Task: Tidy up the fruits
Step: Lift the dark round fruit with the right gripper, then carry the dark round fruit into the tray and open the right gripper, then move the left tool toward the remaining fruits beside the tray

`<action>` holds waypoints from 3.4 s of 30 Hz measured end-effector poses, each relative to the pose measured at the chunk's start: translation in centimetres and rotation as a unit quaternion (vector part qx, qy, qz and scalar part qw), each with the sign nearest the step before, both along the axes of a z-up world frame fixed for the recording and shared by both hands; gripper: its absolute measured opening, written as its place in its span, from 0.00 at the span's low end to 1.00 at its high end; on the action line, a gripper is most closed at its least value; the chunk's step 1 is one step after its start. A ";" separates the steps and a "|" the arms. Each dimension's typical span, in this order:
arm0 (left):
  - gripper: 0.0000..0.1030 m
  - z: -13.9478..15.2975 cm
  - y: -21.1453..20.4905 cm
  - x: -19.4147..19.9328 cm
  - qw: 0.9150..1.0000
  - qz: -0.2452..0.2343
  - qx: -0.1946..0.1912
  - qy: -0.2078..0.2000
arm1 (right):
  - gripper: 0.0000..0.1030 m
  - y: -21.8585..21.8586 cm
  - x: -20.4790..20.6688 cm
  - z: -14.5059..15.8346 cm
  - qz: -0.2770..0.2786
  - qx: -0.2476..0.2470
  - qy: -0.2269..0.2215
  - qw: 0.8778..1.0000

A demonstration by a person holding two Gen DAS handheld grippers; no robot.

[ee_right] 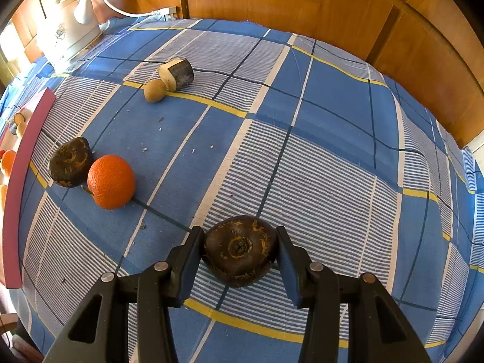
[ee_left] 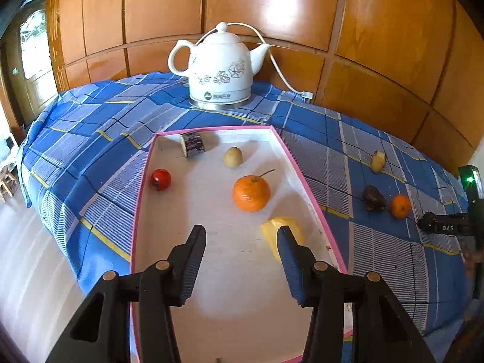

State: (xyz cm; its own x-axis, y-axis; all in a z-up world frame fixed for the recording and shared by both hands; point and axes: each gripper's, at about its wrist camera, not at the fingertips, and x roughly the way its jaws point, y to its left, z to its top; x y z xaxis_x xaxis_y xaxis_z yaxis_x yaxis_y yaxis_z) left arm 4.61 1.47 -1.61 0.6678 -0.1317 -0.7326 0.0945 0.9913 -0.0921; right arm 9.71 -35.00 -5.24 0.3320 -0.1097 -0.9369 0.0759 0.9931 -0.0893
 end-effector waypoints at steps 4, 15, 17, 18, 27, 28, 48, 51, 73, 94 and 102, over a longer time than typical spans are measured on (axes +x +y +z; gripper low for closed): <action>0.48 -0.1 1.2 0.1 1.000 0.015 -0.001 0.000 | 0.46 -0.2 -0.1 0.6 -0.007 0.001 -0.017 1.000; 0.51 -0.1 5.3 0.3 0.997 0.072 -0.006 0.002 | 0.46 -0.4 -0.1 0.3 -0.008 0.008 -0.007 1.000; 0.52 0.0 6.1 0.4 0.997 0.083 -0.005 0.000 | 0.46 -0.3 -0.3 1.0 -0.009 0.013 -0.016 1.000; 0.52 0.0 6.5 0.5 0.996 0.090 -0.006 -0.001 | 0.46 -0.2 -0.4 1.5 -0.007 0.015 -0.021 1.000; 0.52 0.0 8.4 0.7 0.993 0.113 -0.018 -0.004 | 0.46 10.0 -1.8 5.8 0.129 0.087 -0.067 0.985; 0.52 0.0 8.4 0.8 0.993 0.113 -0.018 -0.004 | 0.46 12.5 -2.0 6.0 0.162 0.103 -0.068 0.979; 0.52 -0.8 10.3 0.9 0.991 0.131 -0.031 0.006 | 0.53 32.7 1.2 1.7 0.316 0.157 -0.038 0.935; 0.52 -0.7 10.1 0.8 0.991 0.128 -0.031 0.004 | 0.57 31.9 0.9 2.7 0.311 0.169 -0.049 0.934; 0.52 0.5 4.1 -1.0 0.999 0.046 -0.002 -0.013 | 0.57 15.4 -3.1 7.9 0.201 0.094 -0.112 0.968; 0.52 0.5 0.2 -1.4 1.000 -0.007 0.021 -0.007 | 0.57 0.7 -3.4 6.7 0.031 0.030 -0.123 0.991; 0.52 0.4 -1.5 -1.3 0.999 -0.027 0.029 -0.006 | 0.57 -2.8 -2.8 5.5 -0.052 0.046 -0.093 0.993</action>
State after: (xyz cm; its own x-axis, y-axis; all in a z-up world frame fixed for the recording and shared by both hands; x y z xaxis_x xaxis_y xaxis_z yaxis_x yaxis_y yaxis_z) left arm 3.29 -0.05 -1.18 0.6691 -0.1265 -0.7323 0.1497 0.9882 -0.0339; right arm 6.88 -37.84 0.30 0.4916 -0.0685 -0.8681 0.1851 0.9823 0.0273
